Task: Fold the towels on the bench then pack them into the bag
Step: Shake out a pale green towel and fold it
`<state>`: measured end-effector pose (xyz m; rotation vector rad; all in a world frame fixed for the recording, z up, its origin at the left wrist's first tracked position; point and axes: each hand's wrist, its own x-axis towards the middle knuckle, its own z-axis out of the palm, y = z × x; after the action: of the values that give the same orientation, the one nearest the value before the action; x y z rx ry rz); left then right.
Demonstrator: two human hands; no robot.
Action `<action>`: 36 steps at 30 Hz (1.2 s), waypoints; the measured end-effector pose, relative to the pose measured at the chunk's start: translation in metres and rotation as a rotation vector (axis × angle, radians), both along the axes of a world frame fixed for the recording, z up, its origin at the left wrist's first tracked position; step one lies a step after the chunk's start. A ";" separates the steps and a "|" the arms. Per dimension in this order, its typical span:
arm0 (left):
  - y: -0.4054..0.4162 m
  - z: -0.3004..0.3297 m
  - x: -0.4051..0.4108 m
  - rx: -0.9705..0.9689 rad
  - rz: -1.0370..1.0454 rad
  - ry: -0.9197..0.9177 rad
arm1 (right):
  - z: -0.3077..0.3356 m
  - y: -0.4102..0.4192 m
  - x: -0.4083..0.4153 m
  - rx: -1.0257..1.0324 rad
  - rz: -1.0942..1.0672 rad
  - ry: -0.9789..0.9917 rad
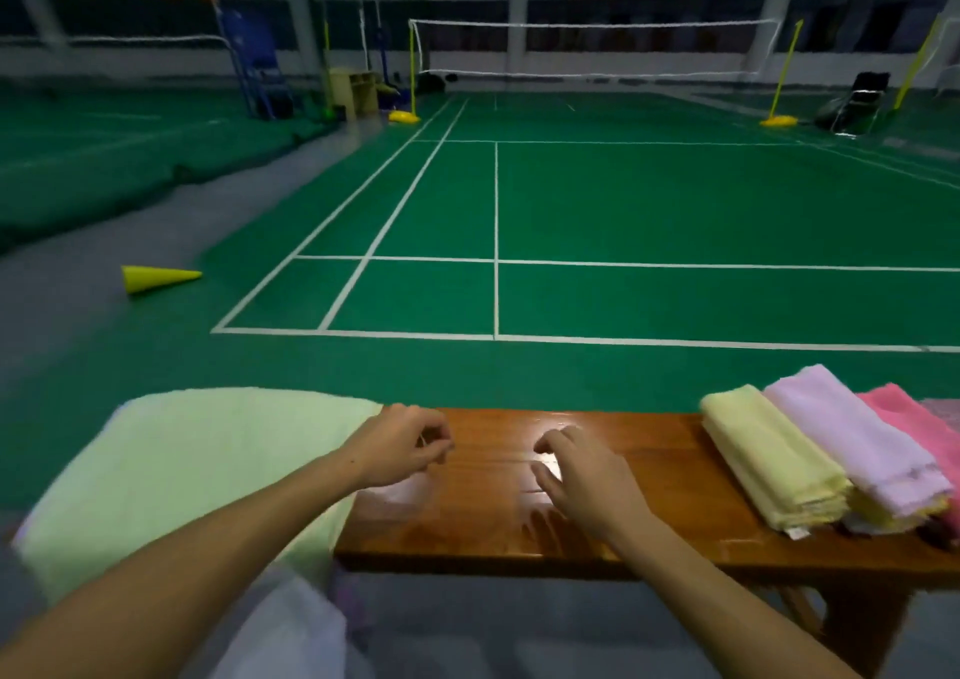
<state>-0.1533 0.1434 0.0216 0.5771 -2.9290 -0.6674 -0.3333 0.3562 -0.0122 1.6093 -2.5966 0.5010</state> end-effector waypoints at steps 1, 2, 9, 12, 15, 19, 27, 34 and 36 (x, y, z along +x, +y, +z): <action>-0.015 -0.004 0.022 0.005 0.052 -0.013 | -0.004 -0.019 0.016 0.029 0.040 -0.029; -0.030 -0.007 0.043 0.003 0.105 -0.028 | -0.007 -0.037 0.032 0.059 0.083 -0.044; -0.102 -0.030 0.149 0.023 0.358 -0.063 | -0.018 -0.150 0.123 0.168 0.259 -0.182; -0.122 -0.040 0.177 -0.007 0.440 -0.072 | -0.028 -0.187 0.147 0.201 0.204 -0.319; -0.136 -0.049 0.198 -0.033 0.503 -0.093 | -0.035 -0.209 0.157 0.213 0.072 -0.467; -0.146 -0.056 0.215 -0.003 0.570 -0.064 | -0.048 -0.235 0.168 0.228 -0.087 -0.682; -0.160 -0.061 0.230 -0.082 0.787 -0.052 | -0.033 -0.227 0.181 0.289 -0.116 -0.534; -0.171 -0.061 0.245 -0.145 0.894 -0.070 | -0.034 -0.226 0.179 0.187 -0.111 -0.744; -0.176 -0.062 0.253 -0.150 0.940 -0.075 | -0.032 -0.223 0.175 0.129 -0.099 -0.798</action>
<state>0.1001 -0.0325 -0.0408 1.7742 -2.2914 -0.2898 -0.1584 0.1331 -0.0445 1.5168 -3.2863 1.1968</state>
